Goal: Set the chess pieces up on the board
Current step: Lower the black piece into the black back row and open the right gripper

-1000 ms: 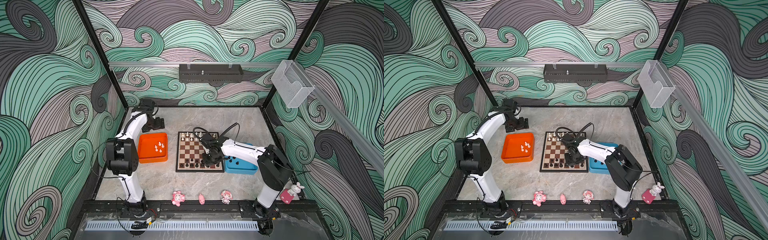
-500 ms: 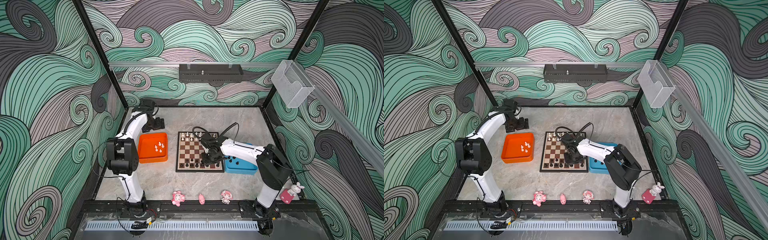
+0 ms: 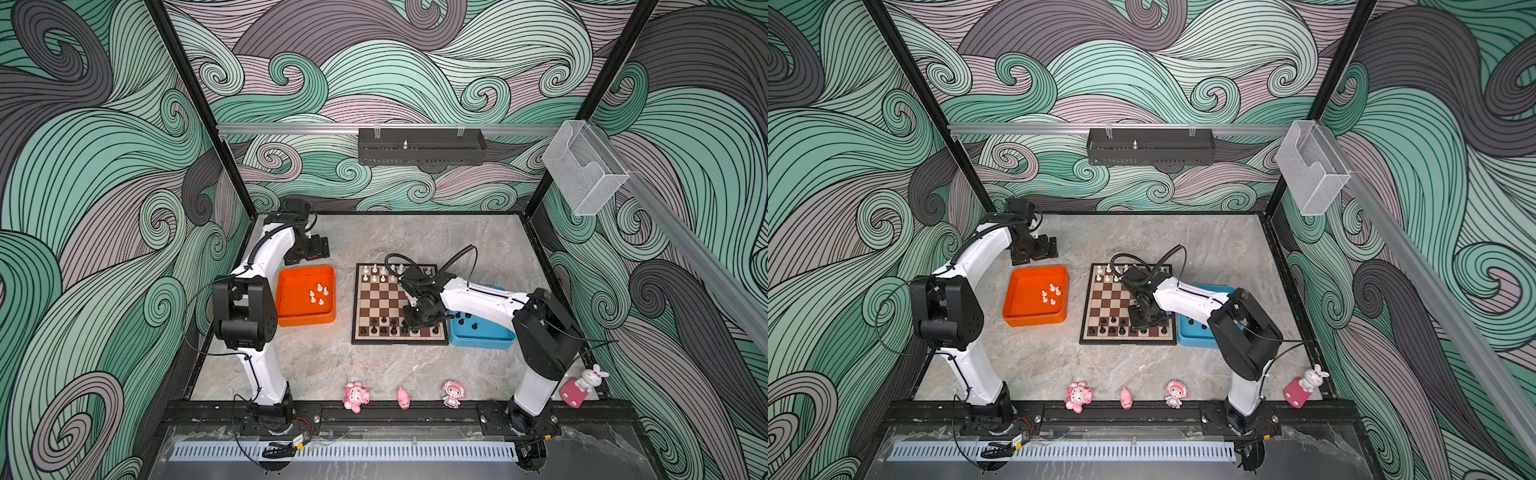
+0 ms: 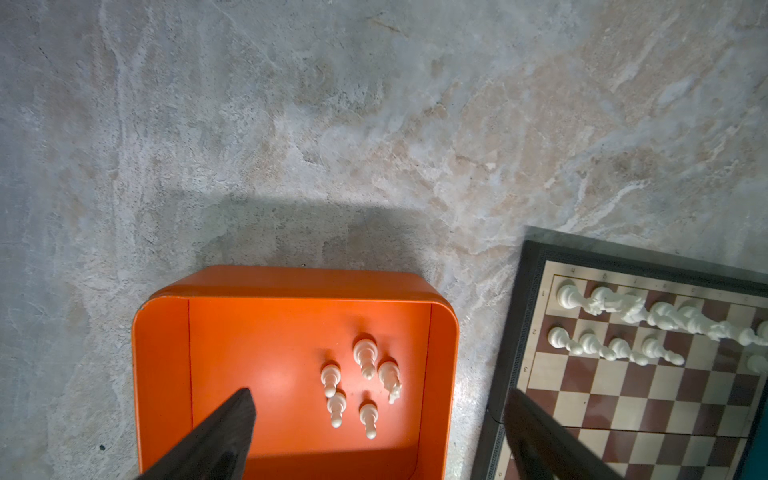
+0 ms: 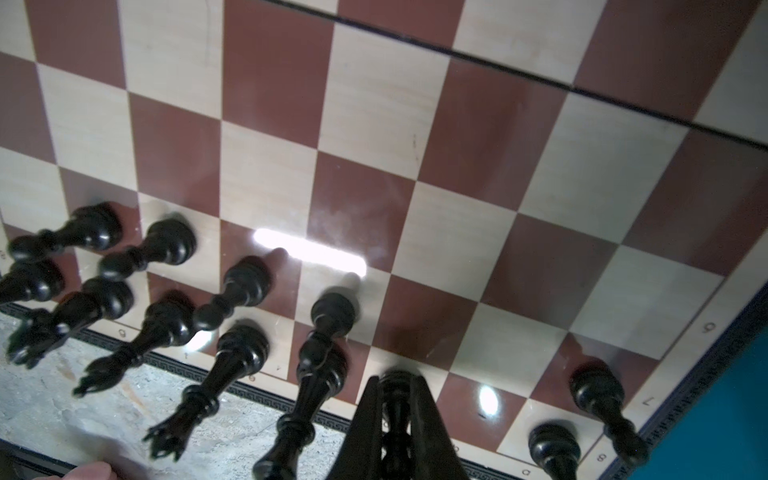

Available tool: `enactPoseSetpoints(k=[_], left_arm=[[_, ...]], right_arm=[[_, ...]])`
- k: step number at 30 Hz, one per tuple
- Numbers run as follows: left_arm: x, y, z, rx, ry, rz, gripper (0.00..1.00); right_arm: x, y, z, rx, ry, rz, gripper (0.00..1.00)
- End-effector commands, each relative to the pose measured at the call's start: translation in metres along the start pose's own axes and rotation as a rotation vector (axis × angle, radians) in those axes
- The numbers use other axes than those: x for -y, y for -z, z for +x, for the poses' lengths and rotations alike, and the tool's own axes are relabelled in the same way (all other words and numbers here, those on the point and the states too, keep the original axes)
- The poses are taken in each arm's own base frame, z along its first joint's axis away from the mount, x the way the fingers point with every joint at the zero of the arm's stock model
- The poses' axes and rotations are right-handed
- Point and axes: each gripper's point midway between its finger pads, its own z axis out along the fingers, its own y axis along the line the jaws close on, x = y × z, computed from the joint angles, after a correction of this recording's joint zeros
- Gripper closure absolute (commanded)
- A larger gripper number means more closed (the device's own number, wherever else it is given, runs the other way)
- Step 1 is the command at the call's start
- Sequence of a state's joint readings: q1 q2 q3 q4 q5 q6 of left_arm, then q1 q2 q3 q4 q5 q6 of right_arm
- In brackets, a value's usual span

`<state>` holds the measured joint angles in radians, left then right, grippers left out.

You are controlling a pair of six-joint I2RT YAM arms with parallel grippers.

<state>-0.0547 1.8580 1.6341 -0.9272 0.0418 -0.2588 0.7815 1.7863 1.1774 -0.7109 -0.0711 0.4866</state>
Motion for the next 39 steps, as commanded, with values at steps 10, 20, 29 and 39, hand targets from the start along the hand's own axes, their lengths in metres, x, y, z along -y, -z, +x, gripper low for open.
enactPoseSetpoints(k=[10,20,29,39], left_arm=[[0.001,0.001,-0.001,-0.017,0.019,0.012,0.04],[0.001,0.001,-0.001,-0.015,0.019,0.014,0.04],[0.002,0.000,-0.001,-0.018,0.019,0.015,0.04],[0.002,-0.001,-0.001,-0.020,0.019,0.018,0.04]], right_arm=[[0.000,0.000,0.002,-0.013,0.014,0.022,0.85],[-0.004,0.000,0.002,-0.017,0.019,0.004,0.85],[-0.005,-0.002,0.002,-0.024,0.019,-0.001,0.85],[-0.005,0.002,-0.001,-0.011,0.020,0.007,0.73]])
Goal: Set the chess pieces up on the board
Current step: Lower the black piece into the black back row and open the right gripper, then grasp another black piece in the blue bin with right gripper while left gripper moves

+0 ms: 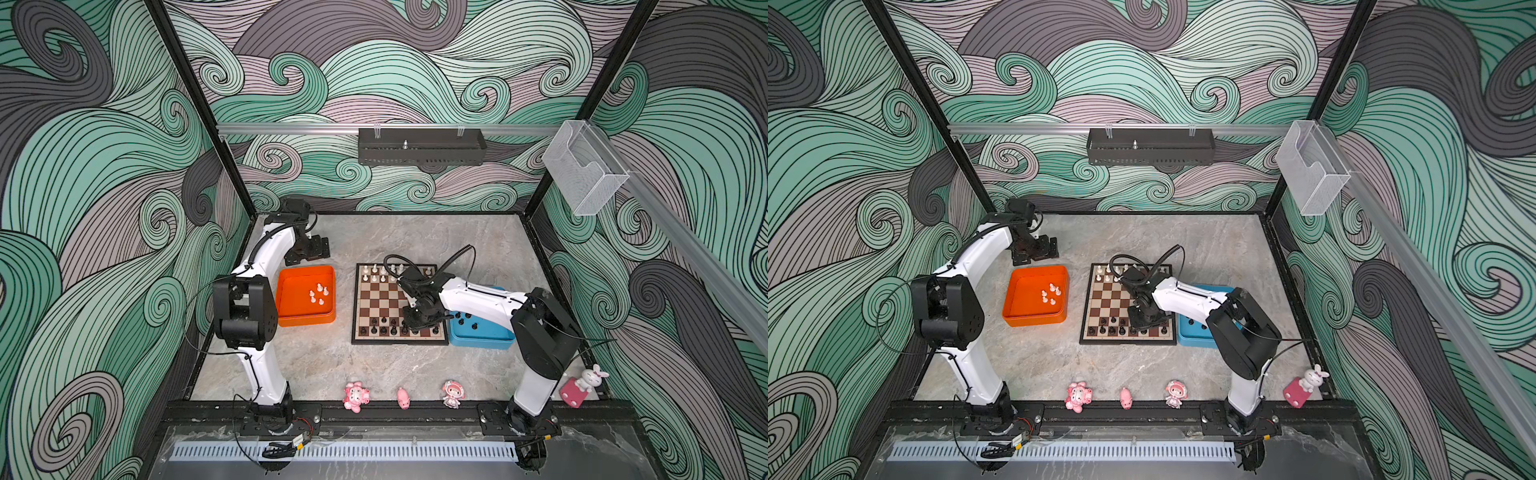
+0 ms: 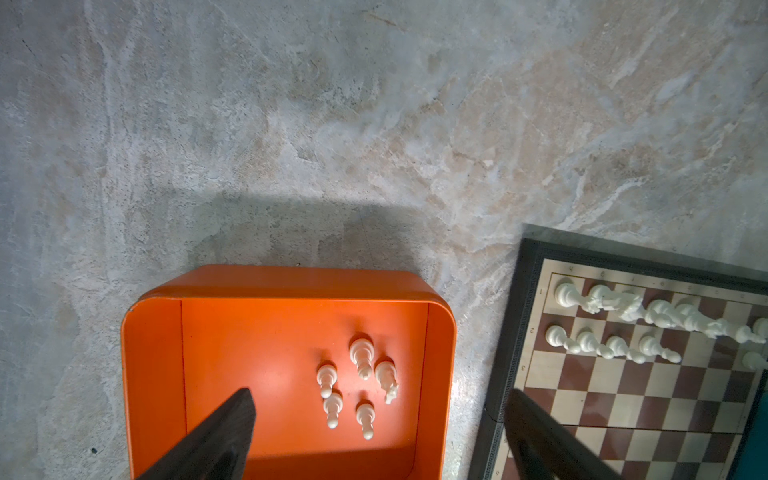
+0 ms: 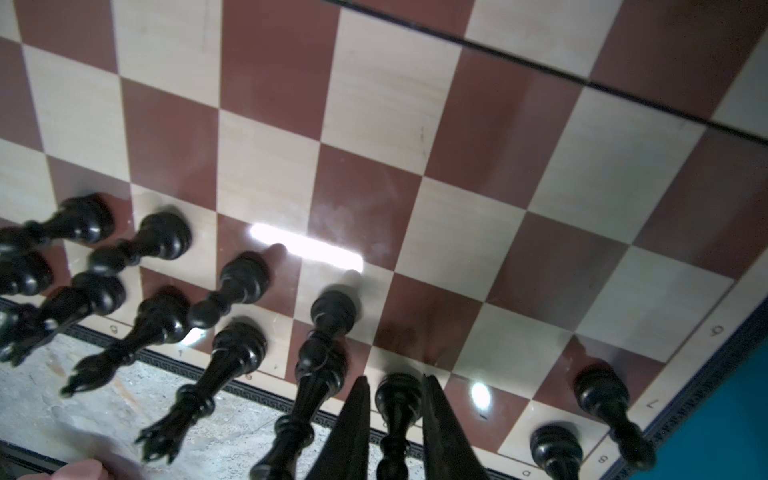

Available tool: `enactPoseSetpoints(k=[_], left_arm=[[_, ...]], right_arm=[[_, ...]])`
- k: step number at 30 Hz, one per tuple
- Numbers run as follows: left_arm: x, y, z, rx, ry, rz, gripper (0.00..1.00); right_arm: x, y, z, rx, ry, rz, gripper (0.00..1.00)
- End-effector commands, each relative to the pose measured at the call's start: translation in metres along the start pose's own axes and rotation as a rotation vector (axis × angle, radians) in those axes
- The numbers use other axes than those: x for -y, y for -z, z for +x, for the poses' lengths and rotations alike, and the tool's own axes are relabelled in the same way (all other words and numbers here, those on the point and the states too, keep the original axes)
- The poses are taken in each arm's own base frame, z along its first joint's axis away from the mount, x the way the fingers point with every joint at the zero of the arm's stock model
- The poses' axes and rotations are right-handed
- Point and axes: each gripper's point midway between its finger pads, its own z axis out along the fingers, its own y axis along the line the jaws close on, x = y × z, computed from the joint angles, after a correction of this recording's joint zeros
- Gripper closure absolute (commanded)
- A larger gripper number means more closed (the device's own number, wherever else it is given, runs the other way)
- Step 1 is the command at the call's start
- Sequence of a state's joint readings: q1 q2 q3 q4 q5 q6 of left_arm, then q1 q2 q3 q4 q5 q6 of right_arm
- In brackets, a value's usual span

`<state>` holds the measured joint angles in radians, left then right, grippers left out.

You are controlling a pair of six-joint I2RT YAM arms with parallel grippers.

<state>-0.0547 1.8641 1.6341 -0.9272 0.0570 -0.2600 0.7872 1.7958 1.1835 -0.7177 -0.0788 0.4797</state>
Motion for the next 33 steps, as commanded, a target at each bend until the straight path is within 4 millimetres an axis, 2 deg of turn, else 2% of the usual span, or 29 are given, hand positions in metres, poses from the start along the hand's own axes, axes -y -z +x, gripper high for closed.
enactPoseSetpoints(k=[1,8,21,24,26,29,32,33], left_arm=[[0.000,0.001,-0.002,-0.010,0.018,0.005,0.04],[0.000,0.002,-0.003,-0.009,0.019,0.006,0.04],[0.000,0.003,-0.002,-0.008,0.020,0.007,0.04],[0.000,0.004,-0.003,-0.004,0.021,0.004,0.04],[-0.001,0.004,-0.003,-0.004,0.022,0.001,0.04],[-0.007,0.006,-0.003,0.003,0.041,-0.032,0.03],[0.000,0.010,-0.004,0.007,0.020,-0.002,0.02],[0.006,0.013,-0.005,0.008,0.014,0.023,0.02]], right_arm=[[-0.003,0.006,-0.004,0.006,0.009,0.007,0.73],[-0.002,0.019,-0.008,0.033,0.010,0.020,0.68],[0.006,0.048,-0.016,0.117,0.001,0.043,0.67],[0.013,0.059,-0.021,0.145,-0.024,0.029,0.65],[0.025,0.069,-0.026,0.166,-0.059,0.019,0.62],[0.053,0.092,-0.034,0.241,-0.119,0.024,0.52],[0.090,0.114,-0.039,0.316,-0.174,0.063,0.21],[0.103,0.118,-0.038,0.325,-0.200,0.066,0.15]])
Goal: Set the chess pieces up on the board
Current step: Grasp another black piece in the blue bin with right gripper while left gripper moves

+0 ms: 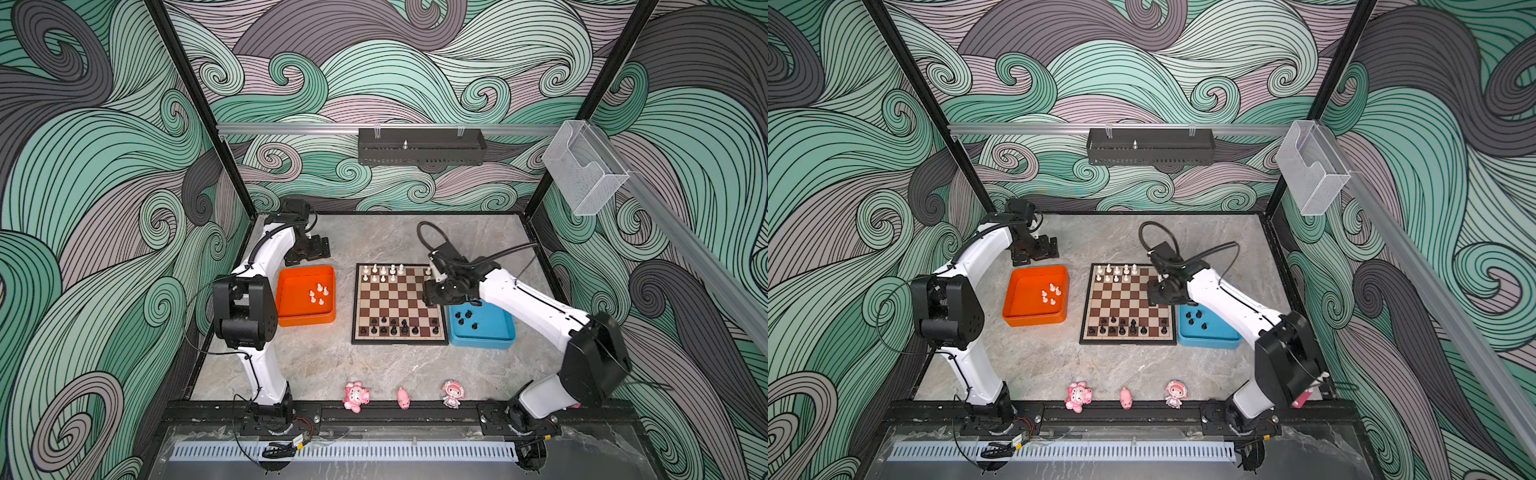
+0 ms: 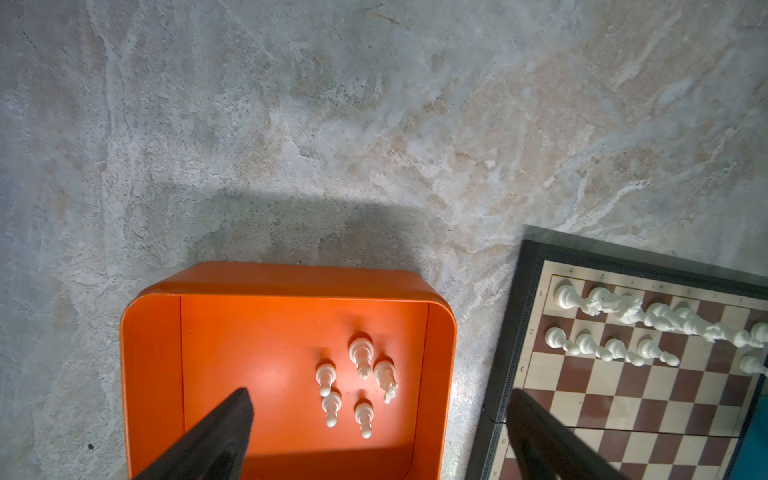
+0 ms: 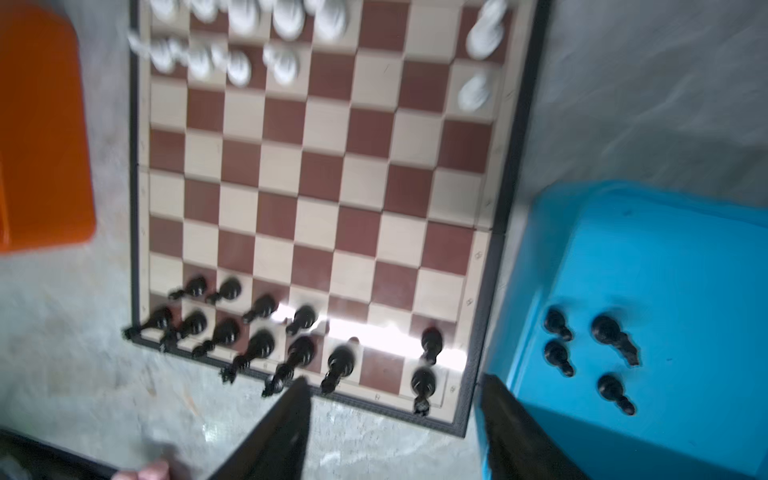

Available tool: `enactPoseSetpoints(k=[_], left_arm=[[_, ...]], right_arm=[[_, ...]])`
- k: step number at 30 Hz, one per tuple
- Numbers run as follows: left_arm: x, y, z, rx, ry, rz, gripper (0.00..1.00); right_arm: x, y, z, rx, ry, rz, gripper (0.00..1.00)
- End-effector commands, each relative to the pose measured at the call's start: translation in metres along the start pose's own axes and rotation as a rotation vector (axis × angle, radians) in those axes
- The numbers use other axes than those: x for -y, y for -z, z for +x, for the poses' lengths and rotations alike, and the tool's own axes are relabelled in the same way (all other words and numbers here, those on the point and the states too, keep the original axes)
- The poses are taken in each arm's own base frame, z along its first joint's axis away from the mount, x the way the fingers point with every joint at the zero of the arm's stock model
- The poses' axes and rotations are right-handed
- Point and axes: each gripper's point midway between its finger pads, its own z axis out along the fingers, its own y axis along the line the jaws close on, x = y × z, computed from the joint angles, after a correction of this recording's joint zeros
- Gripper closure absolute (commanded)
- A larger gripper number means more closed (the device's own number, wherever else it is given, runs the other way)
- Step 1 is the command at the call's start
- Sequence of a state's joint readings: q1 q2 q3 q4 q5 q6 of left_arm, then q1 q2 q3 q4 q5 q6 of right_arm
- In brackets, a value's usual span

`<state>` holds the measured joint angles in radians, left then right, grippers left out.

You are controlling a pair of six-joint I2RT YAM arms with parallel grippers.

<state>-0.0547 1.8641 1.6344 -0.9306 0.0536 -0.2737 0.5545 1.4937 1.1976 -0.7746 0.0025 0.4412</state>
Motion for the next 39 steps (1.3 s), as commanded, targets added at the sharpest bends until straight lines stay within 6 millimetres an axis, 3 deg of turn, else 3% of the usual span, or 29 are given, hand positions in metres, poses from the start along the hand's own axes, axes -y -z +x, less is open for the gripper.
enactPoseSetpoints(k=[1,4,6,12,15,19,22,26,34,39], left_arm=[[0.015,0.015,-0.006,0.012,-0.012,0.048,0.01],[0.043,0.023,-0.005,0.014,-0.081,0.089,0.01],[0.070,0.027,0.002,0.006,-0.174,0.156,0.01],[0.130,0.030,0.034,-0.017,-0.442,0.229,0.01],[0.154,0.034,0.048,-0.039,-0.486,0.302,0.01],[0.182,0.045,0.066,-0.053,-0.535,0.423,0.01],[0.190,0.047,0.072,-0.048,-0.536,0.477,0.01],[0.188,0.043,0.072,-0.047,-0.531,0.461,0.01],[0.187,0.038,0.069,-0.044,-0.530,0.438,0.01],[0.187,0.037,0.068,-0.045,-0.525,0.434,0.01]], right_arm=[[0.042,0.012,-0.003,0.029,-0.042,0.065,0.10],[0.079,0.017,-0.002,0.044,-0.111,0.110,0.01],[0.100,0.018,0.002,0.040,-0.146,0.138,0.01],[0.134,0.000,0.023,-0.071,-0.182,0.158,0.02],[0.141,-0.014,0.033,-0.116,-0.184,0.152,0.09],[0.144,-0.035,0.043,-0.172,-0.177,0.130,0.27],[0.141,-0.046,0.047,-0.192,-0.176,0.103,0.45],[0.140,-0.056,0.051,-0.214,-0.171,0.086,0.54],[0.135,-0.064,0.051,-0.217,-0.166,0.048,0.57],[0.131,-0.070,0.052,-0.226,-0.169,0.024,0.64]])
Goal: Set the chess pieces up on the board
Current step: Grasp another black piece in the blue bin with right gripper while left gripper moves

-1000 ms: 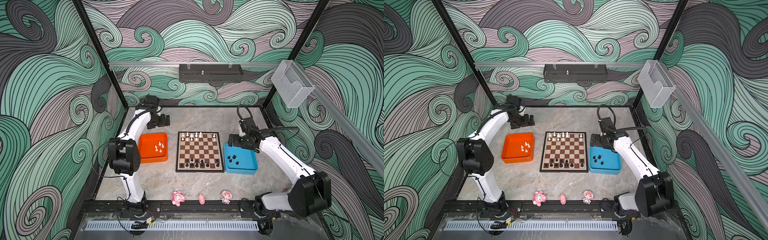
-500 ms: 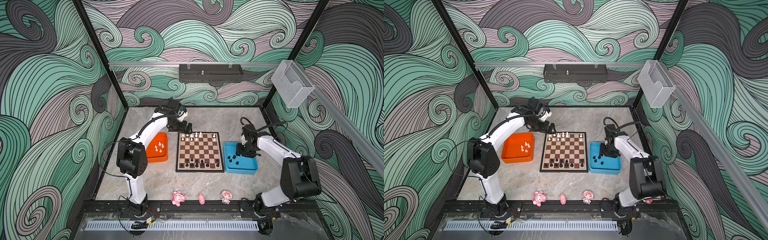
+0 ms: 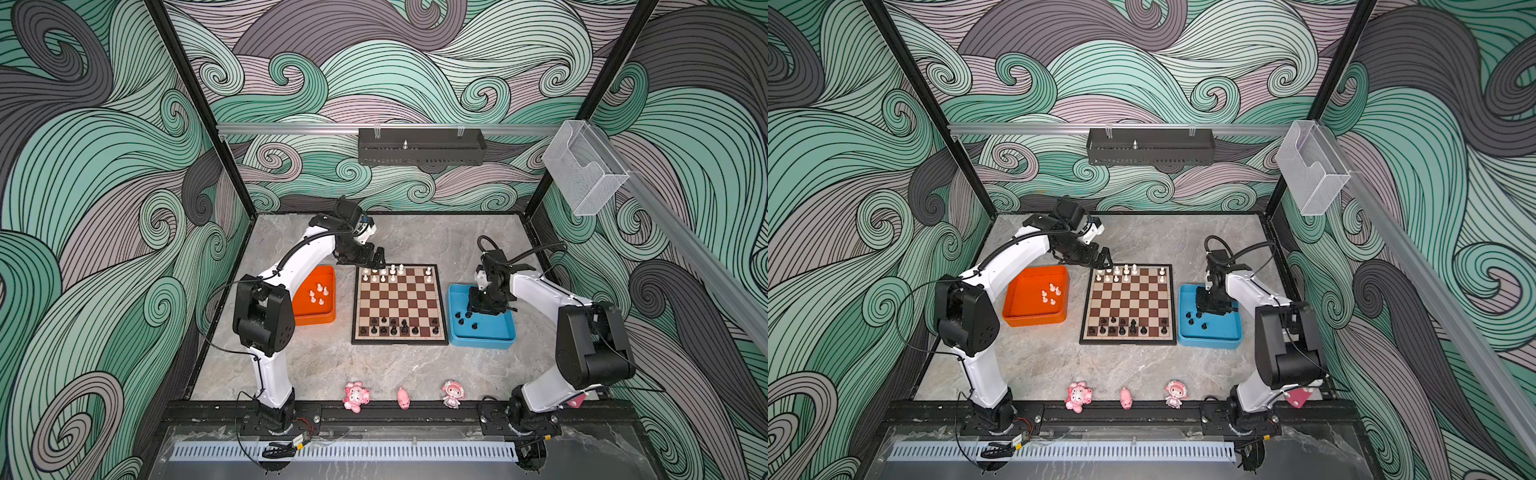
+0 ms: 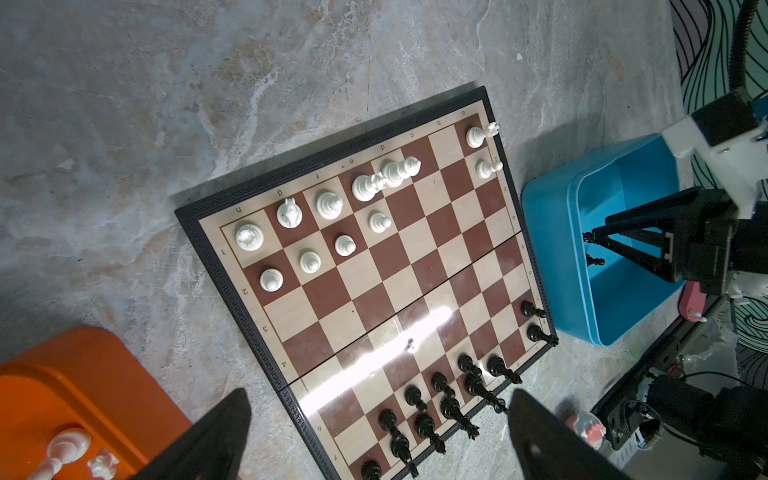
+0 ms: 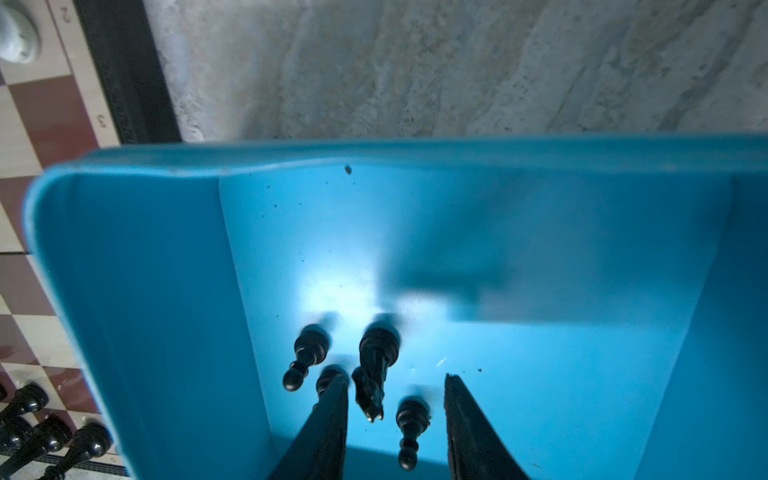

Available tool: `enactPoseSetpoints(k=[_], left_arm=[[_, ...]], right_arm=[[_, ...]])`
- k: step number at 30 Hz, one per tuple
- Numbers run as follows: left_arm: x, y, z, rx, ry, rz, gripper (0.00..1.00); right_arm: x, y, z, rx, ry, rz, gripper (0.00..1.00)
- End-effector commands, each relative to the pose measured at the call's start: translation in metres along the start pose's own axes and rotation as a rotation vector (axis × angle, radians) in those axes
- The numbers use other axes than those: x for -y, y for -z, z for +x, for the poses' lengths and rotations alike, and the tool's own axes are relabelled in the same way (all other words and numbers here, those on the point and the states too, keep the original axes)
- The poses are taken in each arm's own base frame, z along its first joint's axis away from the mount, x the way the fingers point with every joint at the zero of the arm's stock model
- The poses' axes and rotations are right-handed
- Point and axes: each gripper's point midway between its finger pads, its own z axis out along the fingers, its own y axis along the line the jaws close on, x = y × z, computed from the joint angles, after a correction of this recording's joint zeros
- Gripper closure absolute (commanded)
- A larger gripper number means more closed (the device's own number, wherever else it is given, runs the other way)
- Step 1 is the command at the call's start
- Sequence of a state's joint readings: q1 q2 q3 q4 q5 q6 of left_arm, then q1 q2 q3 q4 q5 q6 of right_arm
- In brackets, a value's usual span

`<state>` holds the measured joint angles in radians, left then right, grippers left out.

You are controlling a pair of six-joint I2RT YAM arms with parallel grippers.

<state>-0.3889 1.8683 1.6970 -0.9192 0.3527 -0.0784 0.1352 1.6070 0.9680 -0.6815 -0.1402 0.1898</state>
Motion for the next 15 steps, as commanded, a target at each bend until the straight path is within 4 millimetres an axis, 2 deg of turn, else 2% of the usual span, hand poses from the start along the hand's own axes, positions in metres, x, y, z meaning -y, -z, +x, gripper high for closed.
enactPoseSetpoints(k=[1,15], left_arm=[[0.0065,0.0057,-0.0057,0.022,-0.017,0.013,0.01],[0.0035,0.0032,-0.0036,0.013,0.000,0.003,0.02]], right_arm=[[-0.0021,-0.0072,0.0044,-0.020,0.002,-0.025,0.65],[-0.0059,-0.0160,0.0088,-0.053,-0.002,-0.051,0.77]])
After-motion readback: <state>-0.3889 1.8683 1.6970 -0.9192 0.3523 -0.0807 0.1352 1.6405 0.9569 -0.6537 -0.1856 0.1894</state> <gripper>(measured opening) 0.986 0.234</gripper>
